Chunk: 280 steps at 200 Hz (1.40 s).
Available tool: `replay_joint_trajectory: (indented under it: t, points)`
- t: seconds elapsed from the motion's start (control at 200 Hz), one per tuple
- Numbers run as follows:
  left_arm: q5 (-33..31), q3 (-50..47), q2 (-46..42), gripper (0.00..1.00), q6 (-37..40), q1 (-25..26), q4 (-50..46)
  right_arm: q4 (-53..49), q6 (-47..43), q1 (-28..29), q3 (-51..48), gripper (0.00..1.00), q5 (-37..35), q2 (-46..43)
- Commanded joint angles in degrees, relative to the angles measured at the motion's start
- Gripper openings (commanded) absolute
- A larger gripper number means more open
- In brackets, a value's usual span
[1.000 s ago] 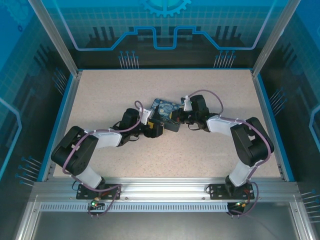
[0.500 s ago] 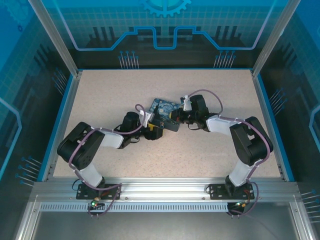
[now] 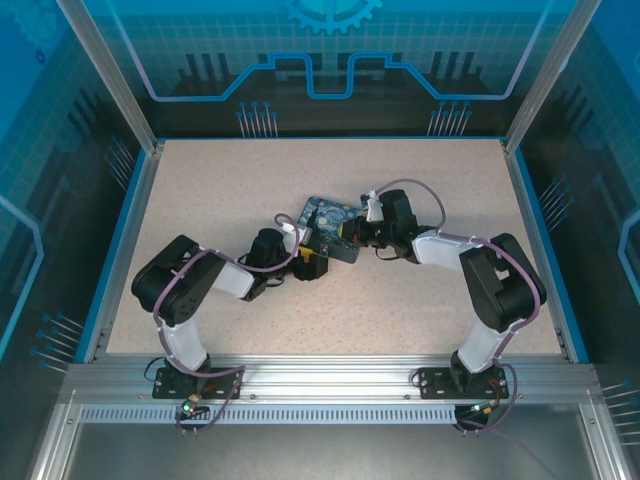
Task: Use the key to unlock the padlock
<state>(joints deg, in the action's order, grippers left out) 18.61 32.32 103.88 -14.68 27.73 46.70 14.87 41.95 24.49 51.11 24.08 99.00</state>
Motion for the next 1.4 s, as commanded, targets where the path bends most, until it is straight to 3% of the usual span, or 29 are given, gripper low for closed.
replay_joint_trajectory:
  t: [0.0,0.385,0.73,1.396]
  points:
    - [-3.14,-0.23,1.79,0.75,0.36,0.52,2.69,-5.68,-1.35,0.73,-0.4,0.0,-2.63,0.75]
    - [2.36,3.83,5.2,0.67,0.28,1.26,1.99,-5.58,-1.53,1.0,-0.4,0.0,-2.74,0.88]
    - [5.3,5.89,5.47,0.5,0.53,1.59,-0.19,-5.69,-1.65,1.27,-0.4,0.0,-2.69,0.69]
    - [-4.5,9.43,5.94,0.46,-2.69,1.7,-5.53,-5.93,-1.53,1.78,-0.4,0.0,-3.14,0.4]
